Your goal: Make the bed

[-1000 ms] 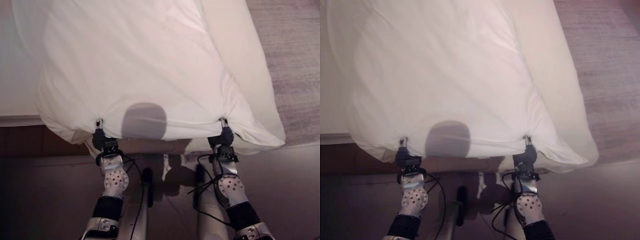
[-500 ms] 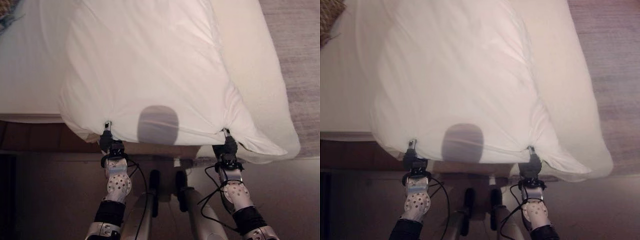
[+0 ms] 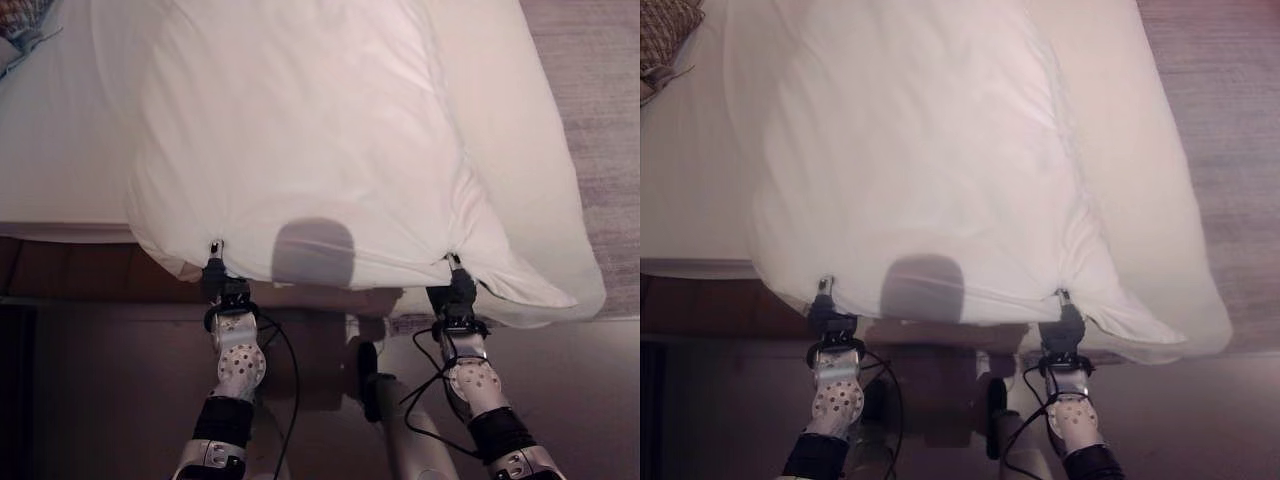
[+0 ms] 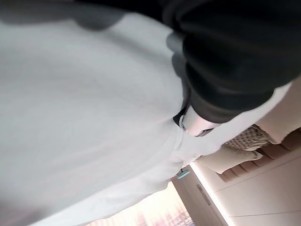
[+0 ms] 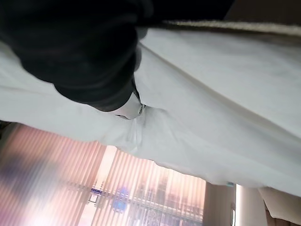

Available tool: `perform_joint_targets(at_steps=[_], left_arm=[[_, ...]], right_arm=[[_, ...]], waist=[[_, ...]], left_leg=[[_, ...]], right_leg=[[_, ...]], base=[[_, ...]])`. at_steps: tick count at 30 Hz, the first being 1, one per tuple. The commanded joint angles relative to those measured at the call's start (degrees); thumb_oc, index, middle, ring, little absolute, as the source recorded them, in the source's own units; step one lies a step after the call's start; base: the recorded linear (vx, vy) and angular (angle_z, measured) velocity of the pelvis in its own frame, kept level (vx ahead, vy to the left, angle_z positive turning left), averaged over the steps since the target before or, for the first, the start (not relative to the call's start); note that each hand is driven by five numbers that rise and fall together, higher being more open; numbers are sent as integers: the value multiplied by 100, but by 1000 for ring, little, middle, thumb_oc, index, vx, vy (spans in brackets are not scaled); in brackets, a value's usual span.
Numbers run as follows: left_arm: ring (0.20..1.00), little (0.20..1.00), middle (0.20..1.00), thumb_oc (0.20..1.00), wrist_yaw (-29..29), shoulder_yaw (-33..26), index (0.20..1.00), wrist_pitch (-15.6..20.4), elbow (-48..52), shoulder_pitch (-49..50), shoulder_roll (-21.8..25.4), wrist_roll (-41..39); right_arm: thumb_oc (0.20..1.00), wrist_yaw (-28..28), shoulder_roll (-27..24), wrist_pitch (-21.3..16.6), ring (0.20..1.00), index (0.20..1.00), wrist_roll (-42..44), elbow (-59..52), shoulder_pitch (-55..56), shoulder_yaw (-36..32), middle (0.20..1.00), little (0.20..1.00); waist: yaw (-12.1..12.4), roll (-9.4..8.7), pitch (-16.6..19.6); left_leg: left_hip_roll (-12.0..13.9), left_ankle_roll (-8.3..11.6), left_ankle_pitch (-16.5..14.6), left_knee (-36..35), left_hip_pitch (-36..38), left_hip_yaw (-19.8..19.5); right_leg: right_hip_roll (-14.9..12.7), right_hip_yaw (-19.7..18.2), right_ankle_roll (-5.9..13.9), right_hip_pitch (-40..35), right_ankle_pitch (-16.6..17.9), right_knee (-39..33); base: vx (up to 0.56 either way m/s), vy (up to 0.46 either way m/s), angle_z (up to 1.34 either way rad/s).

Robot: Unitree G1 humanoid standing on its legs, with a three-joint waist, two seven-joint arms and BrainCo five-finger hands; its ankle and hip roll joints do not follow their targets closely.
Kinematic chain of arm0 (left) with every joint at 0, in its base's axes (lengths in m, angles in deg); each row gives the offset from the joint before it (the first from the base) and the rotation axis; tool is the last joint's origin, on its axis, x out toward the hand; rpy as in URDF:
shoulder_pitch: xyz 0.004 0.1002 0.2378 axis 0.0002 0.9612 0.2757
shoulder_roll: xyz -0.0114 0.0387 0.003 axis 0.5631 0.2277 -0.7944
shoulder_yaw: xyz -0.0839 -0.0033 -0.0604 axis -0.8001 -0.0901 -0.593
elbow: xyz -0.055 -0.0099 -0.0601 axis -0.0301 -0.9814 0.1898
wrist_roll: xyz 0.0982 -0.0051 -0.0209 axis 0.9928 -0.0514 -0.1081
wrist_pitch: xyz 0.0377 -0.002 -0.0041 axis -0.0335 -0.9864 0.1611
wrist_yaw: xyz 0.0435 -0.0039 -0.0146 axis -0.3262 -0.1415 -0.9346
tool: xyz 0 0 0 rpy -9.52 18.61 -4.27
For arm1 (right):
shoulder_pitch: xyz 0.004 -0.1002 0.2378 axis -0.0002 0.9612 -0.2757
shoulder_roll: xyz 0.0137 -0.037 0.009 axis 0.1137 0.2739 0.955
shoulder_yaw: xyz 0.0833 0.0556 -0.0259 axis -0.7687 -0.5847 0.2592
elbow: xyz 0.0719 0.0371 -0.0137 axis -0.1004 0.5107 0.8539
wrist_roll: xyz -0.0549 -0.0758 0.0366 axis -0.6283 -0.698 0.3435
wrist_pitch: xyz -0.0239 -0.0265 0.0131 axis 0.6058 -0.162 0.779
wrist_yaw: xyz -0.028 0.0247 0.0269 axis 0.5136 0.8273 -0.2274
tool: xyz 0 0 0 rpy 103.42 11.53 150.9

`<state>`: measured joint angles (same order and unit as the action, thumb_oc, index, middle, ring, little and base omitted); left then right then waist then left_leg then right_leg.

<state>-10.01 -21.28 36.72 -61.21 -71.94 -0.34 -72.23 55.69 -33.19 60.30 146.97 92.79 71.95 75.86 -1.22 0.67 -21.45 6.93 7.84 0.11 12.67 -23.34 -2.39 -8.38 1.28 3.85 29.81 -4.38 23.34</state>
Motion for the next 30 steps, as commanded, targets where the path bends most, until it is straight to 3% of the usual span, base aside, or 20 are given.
perform_joint_targets(at_steps=[1,2,3,6,8,11,13,18,19,20,21,22,24,25,26,27,28,29,30], left_arm=[[200,200,200,200,233,-487,200,393,540,469,682,196],[200,200,200,200,229,-446,200,337,521,578,663,146],[200,200,200,200,227,-446,200,338,523,577,665,147],[200,200,200,200,124,-393,200,346,499,502,644,257],[200,200,200,200,103,-403,200,294,517,506,603,328],[200,200,200,200,-59,-321,200,204,491,583,524,544],[200,200,200,200,-110,-233,200,148,477,611,481,613],[200,200,200,200,-218,-194,200,191,403,679,251,538],[200,200,200,200,-319,-194,200,250,287,625,159,530],[200,200,200,200,-318,-195,200,251,283,617,155,531],[200,200,200,200,-310,-182,200,261,216,564,131,543],[200,200,200,200,-280,-216,200,236,173,532,112,551],[200,200,200,200,-314,-273,200,277,147,528,107,526],[200,200,200,200,-491,-351,200,298,98,514,103,561],[200,200,200,200,-588,-388,200,315,66,534,97,622],[200,200,200,200,-595,-390,200,314,70,531,97,628],[200,200,200,200,-687,-438,200,329,54,550,127,712],[200,200,200,200,-905,-486,200,398,51,509,177,893],[200,200,200,200,-907,-486,200,398,53,509,176,895]], right_arm=[[200,176,-16,-271,200,200,-214,-403,109,-226,200,200],[200,149,129,-219,200,200,-371,-388,77,-180,200,200],[200,146,131,-219,200,200,-374,-389,75,-180,200,200],[200,113,92,-205,200,200,-395,-242,97,-38,200,200],[200,113,62,-200,200,200,-385,-159,140,-34,200,200],[200,169,78,-227,200,200,-418,-101,257,-8,200,200],[200,174,20,-211,200,200,-441,-48,308,5,200,200],[200,152,-125,-79,200,200,-439,93,418,13,200,200],[200,97,-237,-88,200,200,-520,205,417,-90,200,200],[200,97,-241,-87,200,200,-521,207,412,-93,200,200],[200,59,-309,-116,200,200,-531,268,431,-176,200,200],[200,51,-332,-112,200,200,-522,363,436,-263,200,200],[200,20,-351,-94,200,200,-573,493,419,-268,200,200],[200,-49,-294,-122,200,200,-530,642,394,-284,200,200],[200,-120,-296,-169,200,200,-566,749,368,-317,200,200],[200,-120,-296,-170,200,200,-566,751,362,-317,200,200],[200,-130,-289,-180,200,200,-553,812,332,-380,200,200],[200,-192,-299,-218,200,200,-614,890,290,-387,200,200],[200,-192,-300,-218,200,200,-613,890,290,-387,200,200]], waist=[[133,-171,291],[229,-148,349],[216,-155,355],[100,-175,401],[69,-208,355],[-6,-284,294],[-55,-246,298],[-75,-67,318],[-131,32,276],[-140,44,275],[-210,54,183],[-186,39,110],[-187,12,97],[-199,-17,128],[-228,-48,148],[-230,-56,161],[-234,-64,216],[-198,-1,249],[-199,-3,248]], left_leg=[[-498,-505,-393,488,-241,-120],[-537,-622,-591,589,-176,128],[-553,-626,-571,584,-192,121],[-835,-723,-375,131,-10,254],[-1030,-722,-286,-143,175,310],[-1313,-762,-181,-501,478,345],[-1419,-789,-175,-526,524,319],[-1419,-768,-217,-291,374,390],[-1360,-536,-94,150,176,618],[-1353,-531,-114,198,146,608],[-1150,-273,128,867,-122,902],[-1052,-120,299,1257,-351,863],[-1062,-180,215,1361,-393,708],[-893,-364,45,1114,-328,613],[-584,-395,27,872,-262,578],[-591,-396,60,841,-271,583],[-263,-410,211,246,-121,486],[68,-345,691,-797,145,185],[67,-344,707,-824,160,187]], right_leg=[[-1137,-614,717,-924,1967,-2165],[-1301,125,629,-1092,2024,-2478],[-1315,132,631,-1081,2032,-2479],[-338,32,398,-944,1051,-1990],[256,82,263,-863,626,-1682],[1115,-8,76,-727,408,-1306],[1259,-225,0,-736,409,-1316],[1124,-312,-38,-819,487,-1494],[1024,-234,-56,-859,470,-1545],[1029,-220,-60,-854,470,-1545],[933,-124,-120,-939,396,-1539],[915,-32,-218,-982,362,-1467],[935,-22,-240,-970,327,-1389],[936,-37,-218,-907,298,-1303],[864,-74,-192,-900,269,-1305],[857,-78,-193,-881,289,-1315],[771,-103,-160,-870,269,-1340],[800,-154,-115,-716,241,-1244],[799,-155,-116,-716,240,-1242]], base=[[92,668,17],[85,663,-6],[74,623,-40],[21,440,-42],[31,328,9],[50,193,-3],[53,55,-1],[-2,-43,4],[-45,-93,5],[-79,-175,5],[-83,-174,59],[-100,-220,92],[-56,-118,87],[-26,-41,15],[-32,-43,-26],[14,57,-38],[38,162,-23],[44,162,2],[17,200,13]])
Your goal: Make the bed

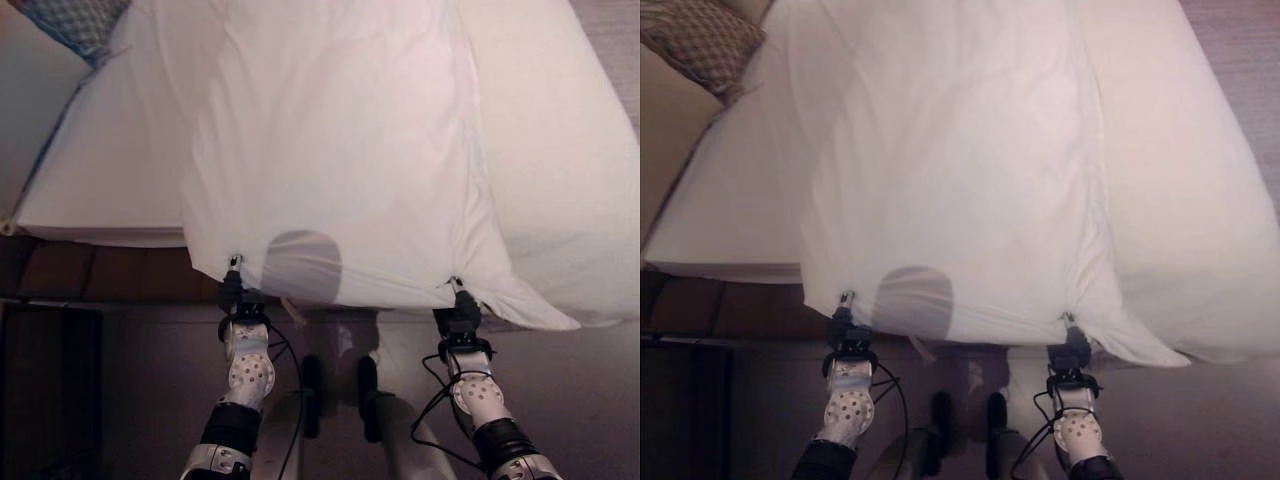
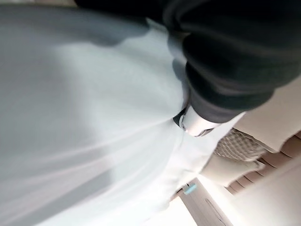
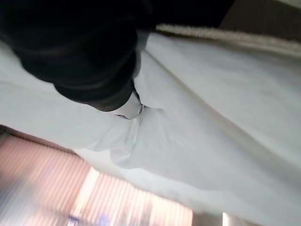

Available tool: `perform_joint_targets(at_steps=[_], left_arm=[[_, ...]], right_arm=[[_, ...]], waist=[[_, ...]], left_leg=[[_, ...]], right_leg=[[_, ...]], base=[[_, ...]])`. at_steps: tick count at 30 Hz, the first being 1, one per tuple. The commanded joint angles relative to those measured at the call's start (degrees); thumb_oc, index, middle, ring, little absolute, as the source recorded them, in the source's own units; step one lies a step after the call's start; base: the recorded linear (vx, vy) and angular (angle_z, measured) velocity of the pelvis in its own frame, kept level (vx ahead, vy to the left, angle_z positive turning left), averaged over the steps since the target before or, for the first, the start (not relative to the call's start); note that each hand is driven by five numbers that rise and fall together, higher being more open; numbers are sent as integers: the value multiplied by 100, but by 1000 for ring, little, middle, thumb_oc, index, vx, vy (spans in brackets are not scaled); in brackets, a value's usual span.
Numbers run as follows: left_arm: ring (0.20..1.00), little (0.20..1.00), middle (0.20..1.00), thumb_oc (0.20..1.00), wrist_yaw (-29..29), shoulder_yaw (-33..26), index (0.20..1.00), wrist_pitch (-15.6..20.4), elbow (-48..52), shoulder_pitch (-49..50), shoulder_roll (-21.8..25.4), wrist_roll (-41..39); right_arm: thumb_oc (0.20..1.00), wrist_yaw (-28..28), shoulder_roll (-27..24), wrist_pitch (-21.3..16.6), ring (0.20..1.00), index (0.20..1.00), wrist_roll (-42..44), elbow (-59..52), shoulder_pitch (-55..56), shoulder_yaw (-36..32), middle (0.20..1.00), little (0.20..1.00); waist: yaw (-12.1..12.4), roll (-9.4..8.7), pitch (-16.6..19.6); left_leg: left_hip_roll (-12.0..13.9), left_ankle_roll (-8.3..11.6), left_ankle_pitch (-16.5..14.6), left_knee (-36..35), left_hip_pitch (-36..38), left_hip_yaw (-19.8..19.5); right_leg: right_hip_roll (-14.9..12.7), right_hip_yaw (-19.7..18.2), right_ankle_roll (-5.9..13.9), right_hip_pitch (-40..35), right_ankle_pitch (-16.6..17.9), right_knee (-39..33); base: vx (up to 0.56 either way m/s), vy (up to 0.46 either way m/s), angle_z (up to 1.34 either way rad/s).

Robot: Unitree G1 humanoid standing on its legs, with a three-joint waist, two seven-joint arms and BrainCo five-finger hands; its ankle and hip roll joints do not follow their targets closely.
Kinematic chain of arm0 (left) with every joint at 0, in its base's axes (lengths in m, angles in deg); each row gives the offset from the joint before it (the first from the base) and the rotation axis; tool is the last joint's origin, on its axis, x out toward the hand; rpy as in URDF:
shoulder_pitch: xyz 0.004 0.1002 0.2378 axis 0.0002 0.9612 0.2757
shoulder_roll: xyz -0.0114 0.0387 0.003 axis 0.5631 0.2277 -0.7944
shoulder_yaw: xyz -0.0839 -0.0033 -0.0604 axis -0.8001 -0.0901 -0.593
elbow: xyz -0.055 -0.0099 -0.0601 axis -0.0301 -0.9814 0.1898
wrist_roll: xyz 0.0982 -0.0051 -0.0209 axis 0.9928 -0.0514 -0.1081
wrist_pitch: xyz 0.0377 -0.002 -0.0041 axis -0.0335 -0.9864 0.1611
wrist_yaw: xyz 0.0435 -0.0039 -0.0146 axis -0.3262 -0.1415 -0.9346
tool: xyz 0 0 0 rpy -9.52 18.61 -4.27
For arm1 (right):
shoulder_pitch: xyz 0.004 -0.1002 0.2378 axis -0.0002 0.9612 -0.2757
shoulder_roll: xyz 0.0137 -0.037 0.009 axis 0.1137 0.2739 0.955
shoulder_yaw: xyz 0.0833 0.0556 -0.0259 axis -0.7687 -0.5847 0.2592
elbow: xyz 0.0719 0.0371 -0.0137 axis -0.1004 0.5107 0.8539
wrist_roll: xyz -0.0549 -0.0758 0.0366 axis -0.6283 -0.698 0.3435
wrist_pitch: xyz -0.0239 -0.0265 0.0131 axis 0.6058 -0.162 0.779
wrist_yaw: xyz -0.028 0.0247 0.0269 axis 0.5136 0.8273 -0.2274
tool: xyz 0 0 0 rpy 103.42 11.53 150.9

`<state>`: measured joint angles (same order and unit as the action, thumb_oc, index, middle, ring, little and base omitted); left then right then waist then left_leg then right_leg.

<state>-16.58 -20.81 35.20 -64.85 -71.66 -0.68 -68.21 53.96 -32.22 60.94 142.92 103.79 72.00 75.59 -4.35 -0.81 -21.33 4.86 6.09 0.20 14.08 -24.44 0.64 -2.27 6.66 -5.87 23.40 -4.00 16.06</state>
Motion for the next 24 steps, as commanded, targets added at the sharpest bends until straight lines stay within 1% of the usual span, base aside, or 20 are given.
perform_joint_targets(at_steps=[1,2,3,4,5,6,7,8,9,10,12,14,15,17,18,19,21,22,23,24], left_arm=[[200,200,200,200,-415,-573,200,609,384,438,236,552],[200,200,200,200,-562,-613,200,633,214,401,257,623],[200,200,200,200,-562,-617,200,635,209,394,256,623],[200,200,200,200,-609,-647,200,682,97,370,224,564],[200,200,200,200,-693,-676,200,779,-72,311,245,610],[200,200,200,200,-692,-680,200,781,-77,301,246,609],[200,200,200,200,-737,-642,200,774,-274,201,267,653],[200,200,200,200,-682,-648,200,736,-660,125,280,648],[200,200,200,200,-673,-690,200,733,-894,98,256,620],[200,200,200,200,-654,-698,200,737,-916,82,261,606],[200,200,200,200,-648,-723,200,687,-1419,3,252,614],[200,200,200,200,-718,-796,200,618,-1903,-54,284,688],[200,200,200,200,-702,-904,200,645,-2192,-149,264,528],[200,200,200,200,-734,-1116,200,505,-2947,-263,312,577],[200,200,200,200,-714,-1126,200,507,-2975,-283,322,563],[200,200,200,200,-722,-1152,200,404,-3264,-313,341,603],[200,200,200,200,-740,-1279,200,101,-4123,-437,387,680],[200,200,200,200,-716,-1290,200,99,-4157,-463,399,666],[200,200,200,200,-753,-1331,200,-117,-4632,-452,442,861],[200,200,200,200,-780,-1411,200,-192,-4852,-457,467,854]], right_arm=[[200,-97,-399,-326,200,200,-287,-163,222,-331,200,200],[200,-121,-417,-269,200,200,-252,-83,150,-245,200,200],[200,-117,-421,-269,200,200,-248,-77,144,-243,200,200],[200,-126,-417,-253,200,200,-237,-15,120,-188,200,200],[200,-188,-405,-173,200,200,-367,217,-58,-107,200,200],[200,-185,-406,-170,200,200,-367,227,-72,-109,200,200],[200,-181,-393,-168,200,200,-430,383,-135,-163,200,200],[200,-159,-431,-35,200,200,-599,693,-240,-172,200,200],[200,-165,-422,21,200,200,-668,880,-265,-155,200,200],[200,-155,-423,24,200,200,-665,896,-280,-156,200,200],[200,-174,-380,84,200,200,-731,1335,-358,-206,200,200],[200,-197,-327,175,200,200,-835,1758,-349,-234,200,200],[200,-177,-302,235,200,200,-909,1988,-392,-235,200,200],[200,-119,-235,460,200,200,-1230,2579,-393,-176,200,200],[200,-114,-234,461,200,200,-1234,2590,-407,-176,200,200],[200,-118,-213,545,200,200,-1375,2833,-418,-162,200,200],[200,-125,-259,656,200,200,-1730,3351,-470,-109,200,200],[200,-114,-263,657,200,200,-1732,3371,-491,-112,200,200],[200,-165,-268,741,200,200,-1902,3706,-470,-142,200,200],[200,-206,-283,820,200,200,-2086,3940,-478,-142,200,200]], waist=[[175,163,220],[234,202,191],[232,206,198],[209,258,211],[231,240,161],[249,229,167],[216,198,120],[191,151,65],[173,131,83],[181,124,73],[167,112,53],[158,110,64],[160,102,62],[192,75,95],[186,71,93],[192,63,114],[198,59,173],[194,58,170],[183,68,222],[174,74,250]], left_leg=[[412,-89,932,-1379,319,-501],[378,-4,955,-1669,395,-964],[384,-1,966,-1688,392,-964],[405,27,893,-1878,457,-797],[337,42,833,-1821,392,-623],[333,36,822,-1802,375,-599],[258,19,691,-1477,234,-305],[34,-99,376,-935,75,-147],[-31,-130,299,-813,29,-94],[-36,-139,278,-782,24,-79],[-157,-201,136,-584,-5,6],[-213,-210,103,-557,14,38],[-233,-226,92,-591,42,54],[-265,-222,107,-660,55,97],[-268,-224,111,-669,57,98],[-281,-222,120,-702,68,120],[-287,-202,154,-757,83,126],[-288,-202,158,-765,82,127],[-282,-195,169,-786,109,133],[-267,-192,164,-805,133,141]], right_leg=[[245,-773,873,55,182,-405],[287,-942,919,242,189,-263],[291,-941,918,260,185,-250],[268,-963,970,338,180,-207],[175,-1046,1121,535,372,-235],[174,-1071,1128,553,382,-240],[-4,-1071,1225,526,469,-307],[-258,-1149,1364,469,599,-457],[-341,-1216,1407,439,689,-566],[-346,-1231,1416,424,702,-592],[-531,-1310,1510,309,839,-818],[-662,-1345,1539,242,970,-1009],[-732,-1341,1558,172,1063,-1163],[-895,-1283,1613,80,1250,-1471],[-900,-1280,1616,68,1266,-1501],[-952,-1249,1627,23,1319,-1604],[-1008,-1250,1636,12,1349,-1662],[-1009,-1250,1637,16,1350,-1665],[-1010,-1248,1629,8,1335,-1668],[-1012,-1246,1626,2,1326,-1665]], base=[[-38,263,6],[-38,262,-11],[-45,307,-26],[-90,395,-31],[-91,400,-36],[-106,387,-21],[-23,418,-43],[-19,544,-43],[10,432,-30],[8,246,1],[29,248,-14],[42,210,-16],[32,163,1],[22,112,2],[18,55,-1],[18,28,-4],[31,32,-10],[48,14,-8],[48,10,-4],[49,9,-2]])
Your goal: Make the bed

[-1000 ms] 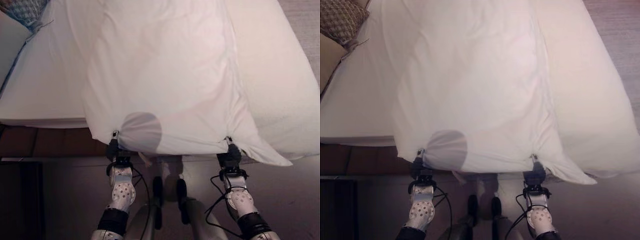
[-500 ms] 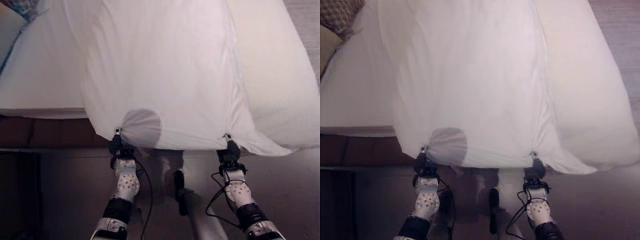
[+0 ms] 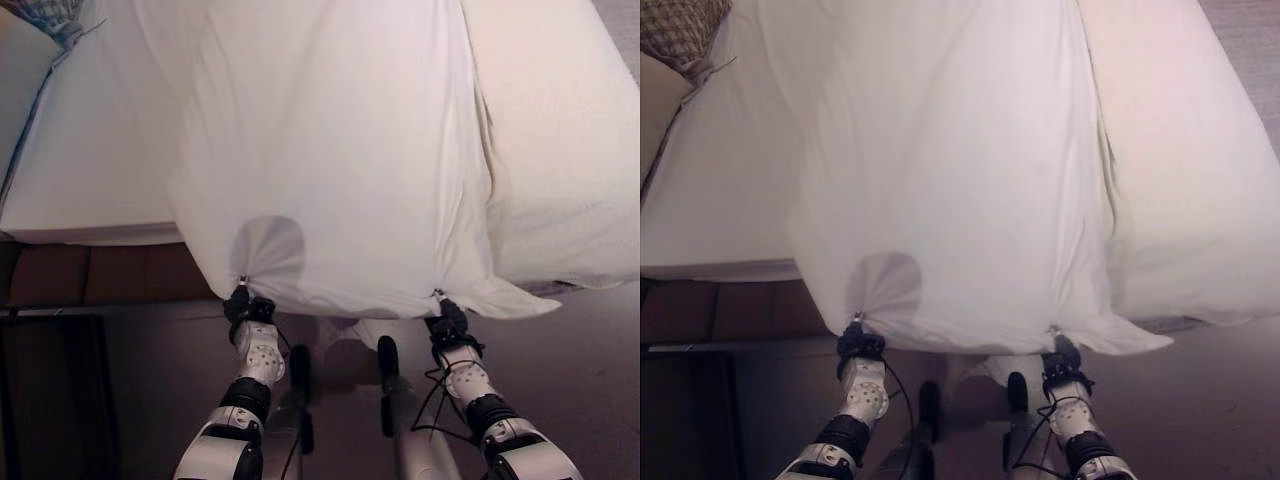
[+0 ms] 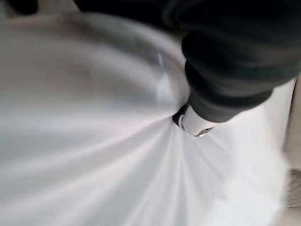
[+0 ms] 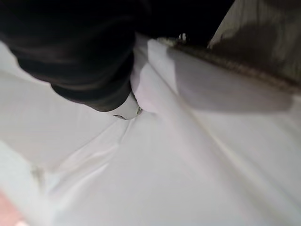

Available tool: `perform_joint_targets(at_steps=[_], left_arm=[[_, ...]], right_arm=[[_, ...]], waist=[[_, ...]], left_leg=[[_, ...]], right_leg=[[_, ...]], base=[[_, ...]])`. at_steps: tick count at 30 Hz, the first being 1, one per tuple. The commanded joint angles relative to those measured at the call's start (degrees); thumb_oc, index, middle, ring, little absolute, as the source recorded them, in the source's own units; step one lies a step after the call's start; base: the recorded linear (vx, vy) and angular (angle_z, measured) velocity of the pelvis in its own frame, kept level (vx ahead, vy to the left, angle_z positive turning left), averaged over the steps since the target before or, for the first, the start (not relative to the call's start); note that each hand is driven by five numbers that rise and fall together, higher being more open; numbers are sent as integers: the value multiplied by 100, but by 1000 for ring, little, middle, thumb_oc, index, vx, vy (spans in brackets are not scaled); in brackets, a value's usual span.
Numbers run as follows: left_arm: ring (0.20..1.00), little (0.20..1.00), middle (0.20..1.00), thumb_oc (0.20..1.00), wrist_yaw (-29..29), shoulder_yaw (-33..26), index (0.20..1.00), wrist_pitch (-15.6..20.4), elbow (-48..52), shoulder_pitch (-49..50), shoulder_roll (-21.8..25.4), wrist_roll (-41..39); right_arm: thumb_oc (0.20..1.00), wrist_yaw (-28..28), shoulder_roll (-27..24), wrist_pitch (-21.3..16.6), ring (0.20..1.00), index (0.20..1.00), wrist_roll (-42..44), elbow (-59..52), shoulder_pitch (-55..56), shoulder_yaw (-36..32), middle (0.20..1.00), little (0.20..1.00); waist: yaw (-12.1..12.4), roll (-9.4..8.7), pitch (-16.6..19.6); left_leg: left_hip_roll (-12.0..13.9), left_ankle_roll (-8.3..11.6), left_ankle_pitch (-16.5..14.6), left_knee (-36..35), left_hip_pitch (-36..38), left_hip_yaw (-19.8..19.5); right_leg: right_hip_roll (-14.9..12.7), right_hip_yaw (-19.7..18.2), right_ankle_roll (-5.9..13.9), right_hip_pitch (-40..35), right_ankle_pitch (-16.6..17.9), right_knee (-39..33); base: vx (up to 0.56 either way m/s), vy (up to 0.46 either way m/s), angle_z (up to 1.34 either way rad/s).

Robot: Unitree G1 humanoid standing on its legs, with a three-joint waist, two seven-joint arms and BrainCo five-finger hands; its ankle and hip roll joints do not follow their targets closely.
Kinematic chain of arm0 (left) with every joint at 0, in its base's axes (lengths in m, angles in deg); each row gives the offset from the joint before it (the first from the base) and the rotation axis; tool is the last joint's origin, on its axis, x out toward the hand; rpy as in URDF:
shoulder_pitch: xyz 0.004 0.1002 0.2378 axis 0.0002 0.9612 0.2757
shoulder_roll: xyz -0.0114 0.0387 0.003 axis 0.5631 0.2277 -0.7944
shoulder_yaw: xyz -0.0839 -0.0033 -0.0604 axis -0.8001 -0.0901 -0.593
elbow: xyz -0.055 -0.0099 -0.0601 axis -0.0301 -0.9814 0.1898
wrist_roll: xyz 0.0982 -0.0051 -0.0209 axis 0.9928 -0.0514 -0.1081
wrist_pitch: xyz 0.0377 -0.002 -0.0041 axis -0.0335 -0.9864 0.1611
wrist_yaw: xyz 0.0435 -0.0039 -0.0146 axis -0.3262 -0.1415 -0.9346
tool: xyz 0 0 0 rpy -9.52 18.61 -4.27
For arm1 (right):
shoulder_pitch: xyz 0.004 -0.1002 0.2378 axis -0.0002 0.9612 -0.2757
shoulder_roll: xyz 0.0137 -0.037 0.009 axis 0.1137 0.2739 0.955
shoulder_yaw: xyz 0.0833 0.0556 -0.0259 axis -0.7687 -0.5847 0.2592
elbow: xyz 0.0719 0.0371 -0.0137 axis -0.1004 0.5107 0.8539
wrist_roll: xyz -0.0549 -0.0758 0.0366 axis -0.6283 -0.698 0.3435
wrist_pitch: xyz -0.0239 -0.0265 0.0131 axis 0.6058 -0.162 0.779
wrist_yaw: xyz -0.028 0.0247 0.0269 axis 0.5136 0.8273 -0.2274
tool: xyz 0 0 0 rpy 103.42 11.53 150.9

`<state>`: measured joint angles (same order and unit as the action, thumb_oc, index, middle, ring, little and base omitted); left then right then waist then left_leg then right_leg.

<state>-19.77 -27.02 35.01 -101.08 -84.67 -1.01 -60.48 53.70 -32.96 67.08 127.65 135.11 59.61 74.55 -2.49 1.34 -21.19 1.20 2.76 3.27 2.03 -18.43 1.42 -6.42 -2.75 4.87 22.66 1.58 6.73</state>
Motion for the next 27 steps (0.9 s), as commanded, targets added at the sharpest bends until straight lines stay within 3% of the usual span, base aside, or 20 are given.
perform_joint_targets(at_steps=[1,5,6,7,8,9,10,19,22,27], left_arm=[[200,200,200,200,-448,-799,200,-176,-1249,832,509,77],[200,200,200,200,-512,-1011,200,-604,-2012,893,610,447],[200,200,200,200,-508,-1011,200,-606,-2018,893,611,450],[200,200,200,200,-549,-1011,200,-642,-2080,928,604,462],[448,448,448,448,-476,-994,448,-810,-2211,987,574,474],[846,846,846,846,-464,-992,846,-814,-2220,987,578,469],[1000,1000,1000,1000,-413,-950,1000,-905,-2278,1020,579,559],[1000,1000,1000,1000,-73,-599,1000,-1228,-2305,1272,453,764],[1000,1000,1000,1000,290,-397,1000,-1368,-2304,1538,437,1071],[1000,1000,1000,1000,348,-310,1000,-1233,-2112,1784,438,1255]], right_arm=[[200,-173,-210,208,200,200,-568,825,747,-41,200,200],[200,-317,-288,437,200,200,-1206,1499,847,-203,200,200],[385,-311,-290,437,385,385,-1214,1506,847,-207,385,385],[937,-371,-305,472,937,937,-1335,1588,871,-238,937,937],[1000,-441,-332,507,1000,1000,-1489,1708,916,-283,1000,1000],[1000,-440,-333,508,1000,1000,-1492,1710,918,-285,1000,1000],[1000,-463,-367,516,1000,1000,-1552,1764,941,-336,1000,1000],[1000,-504,-381,501,1000,1000,-1656,1705,1031,-418,1000,1000],[1000,-362,-426,451,1000,1000,-1470,1688,1187,-623,1000,1000],[1000,-184,-439,428,1000,1000,-1572,1519,1337,-616,1000,1000]], waist=[[-15,-142,234],[-52,-101,336],[-56,-98,340],[-64,-89,364],[-87,-73,392],[-86,-69,392],[-94,-60,397],[-124,7,450],[-126,66,454],[-116,104,435]], left_leg=[[100,142,-143,394,-464,67],[152,202,-49,155,-313,99],[153,205,-38,134,-303,93],[171,214,-12,62,-262,73],[206,216,11,5,-201,61],[211,219,16,-8,-191,58],[222,226,28,-3,-179,55],[300,250,89,-199,8,3],[314,261,92,-224,53,-37],[327,270,104,-231,71,-73]], right_leg=[[-596,-307,551,76,766,-732],[-579,-278,533,50,738,-722],[-578,-270,531,45,737,-727],[-566,-249,528,27,719,-723],[-536,-246,511,25,689,-685],[-531,-243,508,24,682,-676],[-515,-240,497,25,654,-636],[-466,-160,492,-82,592,-609],[-455,-130,483,-121,520,-543],[-438,-84,481,-148,463,-487]], base=[[0,0,0],[62,-17,-3],[60,-46,0],[55,-42,0],[54,-43,1],[43,-38,1],[36,-30,3],[31,-23,1],[29,-13,2],[20,-23,5]])
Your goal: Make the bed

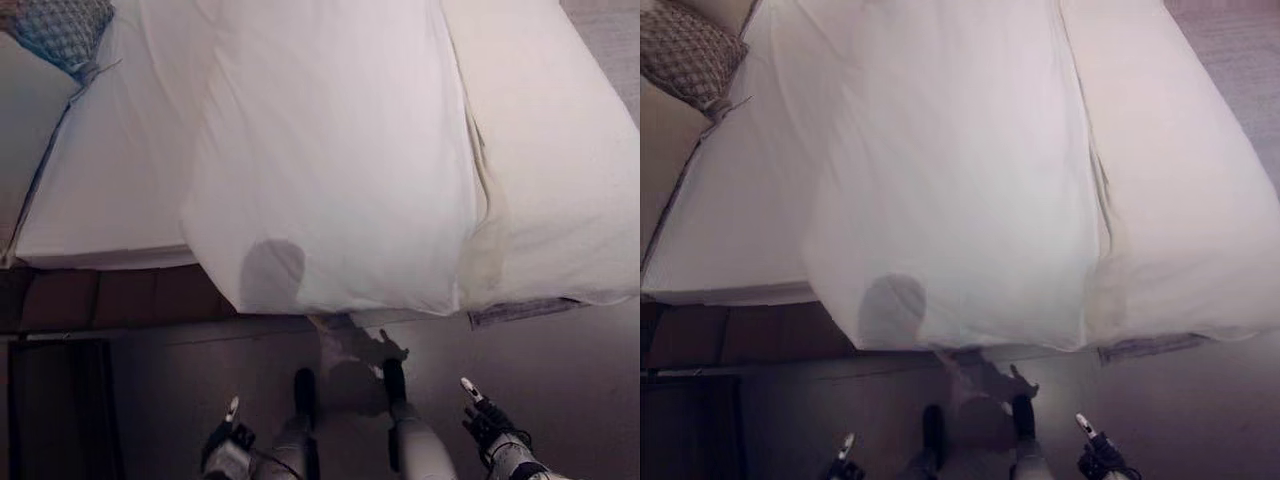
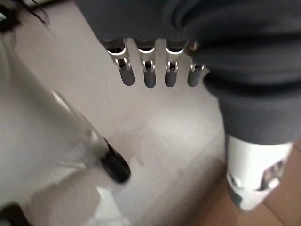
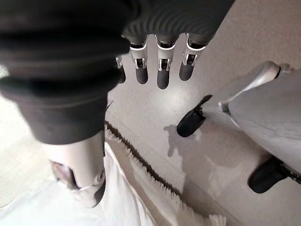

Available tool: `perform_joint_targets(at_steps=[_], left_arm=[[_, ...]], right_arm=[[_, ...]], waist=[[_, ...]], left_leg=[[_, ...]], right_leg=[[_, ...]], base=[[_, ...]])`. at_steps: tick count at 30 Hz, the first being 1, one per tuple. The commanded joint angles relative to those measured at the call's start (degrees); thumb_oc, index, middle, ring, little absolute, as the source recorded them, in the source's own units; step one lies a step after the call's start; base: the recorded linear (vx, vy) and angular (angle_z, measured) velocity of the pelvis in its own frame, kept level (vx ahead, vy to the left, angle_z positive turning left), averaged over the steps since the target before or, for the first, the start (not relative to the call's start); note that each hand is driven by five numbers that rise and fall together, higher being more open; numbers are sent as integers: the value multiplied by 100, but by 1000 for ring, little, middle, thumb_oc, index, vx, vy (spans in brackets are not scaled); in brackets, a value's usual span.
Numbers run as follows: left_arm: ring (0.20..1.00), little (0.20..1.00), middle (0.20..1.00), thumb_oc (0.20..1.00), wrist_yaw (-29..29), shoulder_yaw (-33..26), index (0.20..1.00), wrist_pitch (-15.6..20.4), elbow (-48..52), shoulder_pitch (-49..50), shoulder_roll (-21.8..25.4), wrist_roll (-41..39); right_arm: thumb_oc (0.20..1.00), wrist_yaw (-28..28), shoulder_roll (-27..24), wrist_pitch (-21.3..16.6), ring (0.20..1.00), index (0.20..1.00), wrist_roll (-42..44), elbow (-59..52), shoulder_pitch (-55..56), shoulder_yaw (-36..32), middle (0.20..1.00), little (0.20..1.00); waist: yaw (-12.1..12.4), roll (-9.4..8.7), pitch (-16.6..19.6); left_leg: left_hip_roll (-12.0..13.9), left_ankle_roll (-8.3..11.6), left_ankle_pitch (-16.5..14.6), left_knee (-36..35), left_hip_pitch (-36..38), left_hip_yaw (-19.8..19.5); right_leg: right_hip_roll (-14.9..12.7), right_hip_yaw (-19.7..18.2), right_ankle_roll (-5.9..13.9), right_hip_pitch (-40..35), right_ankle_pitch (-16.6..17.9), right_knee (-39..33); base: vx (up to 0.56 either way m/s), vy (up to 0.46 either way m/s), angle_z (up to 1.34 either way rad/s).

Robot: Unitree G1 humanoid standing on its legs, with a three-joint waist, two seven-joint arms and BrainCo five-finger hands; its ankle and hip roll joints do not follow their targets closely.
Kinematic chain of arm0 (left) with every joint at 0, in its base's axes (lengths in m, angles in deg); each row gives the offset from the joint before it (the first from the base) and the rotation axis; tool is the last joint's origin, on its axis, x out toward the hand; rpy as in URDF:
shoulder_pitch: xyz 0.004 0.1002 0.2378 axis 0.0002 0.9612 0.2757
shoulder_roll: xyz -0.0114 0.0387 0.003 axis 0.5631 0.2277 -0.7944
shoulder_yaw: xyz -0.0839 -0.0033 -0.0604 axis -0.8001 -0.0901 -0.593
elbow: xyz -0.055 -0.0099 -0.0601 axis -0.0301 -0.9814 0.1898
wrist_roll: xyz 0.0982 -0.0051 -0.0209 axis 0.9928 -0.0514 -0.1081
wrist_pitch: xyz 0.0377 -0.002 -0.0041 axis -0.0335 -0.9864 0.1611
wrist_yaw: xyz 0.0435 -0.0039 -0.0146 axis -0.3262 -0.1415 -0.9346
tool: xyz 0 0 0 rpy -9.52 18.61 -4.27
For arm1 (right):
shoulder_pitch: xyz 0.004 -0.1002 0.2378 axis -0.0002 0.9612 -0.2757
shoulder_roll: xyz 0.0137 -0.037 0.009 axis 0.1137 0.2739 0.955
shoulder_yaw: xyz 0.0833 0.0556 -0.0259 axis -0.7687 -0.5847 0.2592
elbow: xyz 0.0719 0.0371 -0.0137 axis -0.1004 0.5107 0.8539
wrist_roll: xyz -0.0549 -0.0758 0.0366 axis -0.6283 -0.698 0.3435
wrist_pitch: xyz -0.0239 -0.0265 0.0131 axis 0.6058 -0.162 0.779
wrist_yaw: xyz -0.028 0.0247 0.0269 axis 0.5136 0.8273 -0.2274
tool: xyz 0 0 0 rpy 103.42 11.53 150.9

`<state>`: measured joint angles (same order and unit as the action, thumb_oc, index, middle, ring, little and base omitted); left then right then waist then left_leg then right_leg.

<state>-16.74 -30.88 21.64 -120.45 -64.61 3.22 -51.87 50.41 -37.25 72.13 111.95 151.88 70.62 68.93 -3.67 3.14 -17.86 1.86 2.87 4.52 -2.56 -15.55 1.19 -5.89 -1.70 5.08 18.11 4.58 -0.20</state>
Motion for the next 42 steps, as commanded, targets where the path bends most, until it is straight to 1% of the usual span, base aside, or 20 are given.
perform_joint_targets(at_steps=[1,2,3,4,5,6,7,10,11,12,14,17,19,25,27,33,36,37,39,42], left_arm=[[1000,1000,1000,1000,97,203,1000,145,-18,-177,-3,513],[1000,1000,1000,1000,87,273,1000,209,95,-130,-9,591],[1000,1000,1000,1000,125,572,1000,398,753,-11,-26,697],[1000,1000,1000,1000,117,579,1000,394,769,6,-29,700],[1000,1000,1000,1000,390,760,1000,481,1414,125,4,628],[1000,1000,1000,1000,961,1024,1000,395,2350,368,129,491],[1000,1000,1000,1000,960,1027,1000,392,2358,379,130,491],[1000,1000,1000,1000,1900,1666,1000,389,3015,438,747,1478],[1000,1000,1000,1000,2252,1847,1000,405,3291,319,887,1333],[1000,1000,1000,1000,2254,1846,1000,405,3290,319,888,1332],[1000,1000,1000,1000,2806,2350,1000,462,3901,-99,1217,1569],[1000,1000,1000,1000,3026,2601,1000,429,4038,-427,1278,1522],[1000,1000,1000,1000,3337,3007,1000,419,4351,-1022,1462,1687],[1000,1000,1000,1000,3574,3492,1000,412,4415,-2047,1594,1927],[1000,1000,1000,1000,3670,3671,1000,442,4234,-2732,1699,2012],[1000,1000,1000,1000,3778,3736,1000,444,3848,-3601,1745,1744],[1000,1000,1000,1000,3523,3739,1000,543,3480,-4141,1784,1885],[1000,1000,1000,1000,3225,3756,1000,635,3149,-4559,1865,2023],[1000,1000,1000,1000,3143,3750,1000,645,2990,-4670,1885,2038],[1000,1000,1000,1000,2619,3652,1000,615,2060,-5257,1941,2119]], right_arm=[[1000,225,-13,-97,1000,1000,7,-270,279,-14,1000,1000],[1000,271,-17,-132,1000,1000,-27,-377,315,31,1000,1000],[1000,384,-16,-185,1000,1000,-120,-718,366,194,1000,1000],[1000,380,-14,-184,1000,1000,-122,-727,379,194,1000,1000],[1000,529,-21,-202,1000,1000,-112,-1107,439,285,1000,1000],[1000,794,-34,-203,1000,1000,58,-1739,541,427,1000,1000],[1000,792,-32,-202,1000,1000,58,-1745,550,428,1000,1000],[1000,1269,-209,-190,1000,1000,-67,-2620,622,861,1000,1000],[1000,1414,-317,-192,1000,1000,-56,-2974,482,1112,1000,1000],[1000,1413,-317,-192,1000,1000,-56,-2975,482,1112,1000,1000],[1000,1968,-631,34,1000,1000,-27,-3516,89,1647,1000,1000],[1000,2181,-744,135,1000,1000,-51,-3446,-330,1924,1000,1000],[1000,2571,-914,339,1000,1000,-116,-3587,-921,2323,1000,1000],[1000,2819,-881,461,1000,1000,13,-3569,-1810,2608,1000,1000],[1000,2907,-876,511,1000,1000,55,-3443,-2408,2702,1000,1000],[1000,3042,-892,647,1000,1000,261,-3114,-3259,2785,1000,1000],[1000,2916,-863,619,1000,1000,301,-2687,-3817,2855,1000,1000],[1000,2744,-878,568,1000,1000,333,-2391,-4249,2870,1000,1000],[1000,2716,-872,573,1000,1000,339,-2224,-4433,2923,1000,1000],[1000,2296,-776,472,1000,1000,418,-1468,-5113,2861,1000,1000]], waist=[[9,-72,91],[10,-76,80],[22,-82,60],[22,-81,65],[24,-85,18],[41,-84,-3],[41,-84,1],[54,-115,-11],[67,-127,-5],[67,-127,-6],[80,-154,-52],[105,-152,-98],[124,-153,-213],[108,-161,-423],[78,-170,-514],[59,-181,-495],[45,-203,-459],[53,-222,-484],[61,-234,-458],[93,-280,-455]], left_leg=[[258,262,-19,235,-228,-62],[261,263,-8,230,-233,-63],[262,262,7,220,-252,-87],[262,262,6,221,-250,-89],[259,265,9,240,-253,-111],[253,260,31,255,-309,-147],[253,260,30,256,-308,-149],[248,265,29,285,-350,-170],[235,265,17,305,-379,-175],[235,265,16,307,-379,-174],[233,270,-15,381,-450,-164],[219,270,-25,464,-543,-172],[207,285,-41,636,-745,-171],[167,308,-97,1072,-1239,-241],[122,307,-202,1499,-1651,-260],[91,294,-468,2328,-2478,-284],[103,286,-592,2733,-2875,-281],[157,327,-689,3105,-3158,-230],[179,319,-738,3211,-3278,-254],[253,305,-941,3862,-3742,-320]], right_leg=[[-491,-179,459,307,152,214],[-489,-172,456,306,152,208],[-491,-157,458,303,165,191],[-491,-154,458,299,164,190],[-493,-135,462,280,157,196],[-503,-114,471,305,165,194],[-503,-112,471,302,164,194],[-499,-110,486,325,149,221],[-484,-135,483,376,145,254],[-484,-135,483,376,144,256],[-465,-174,485,495,120,336],[-454,-183,476,593,112,397],[-419,-186,460,782,77,543],[-334,-222,426,1224,-44,936],[-311,-284,423,1652,-112,1330],[-295,-325,373,2451,-320,2095],[-297,-328,340,2842,-429,2487],[-273,-355,304,3139,-504,2825],[-245,-386,294,3264,-541,2909],[-187,-382,196,3710,-755,3510]], base=[[0,-22,4],[-1,-40,5],[0,-28,6],[-7,-34,7],[-18,-34,7],[-18,-34,8],[-17,-23,10],[-8,-8,8],[0,0,0],[0,0,0],[0,0,0],[-33,-3,0],[-71,-9,-2],[-82,-10,0],[-87,19,6],[-49,21,11],[-28,14,12],[-33,0,5],[-24,1,-6],[-24,-17,-8]])
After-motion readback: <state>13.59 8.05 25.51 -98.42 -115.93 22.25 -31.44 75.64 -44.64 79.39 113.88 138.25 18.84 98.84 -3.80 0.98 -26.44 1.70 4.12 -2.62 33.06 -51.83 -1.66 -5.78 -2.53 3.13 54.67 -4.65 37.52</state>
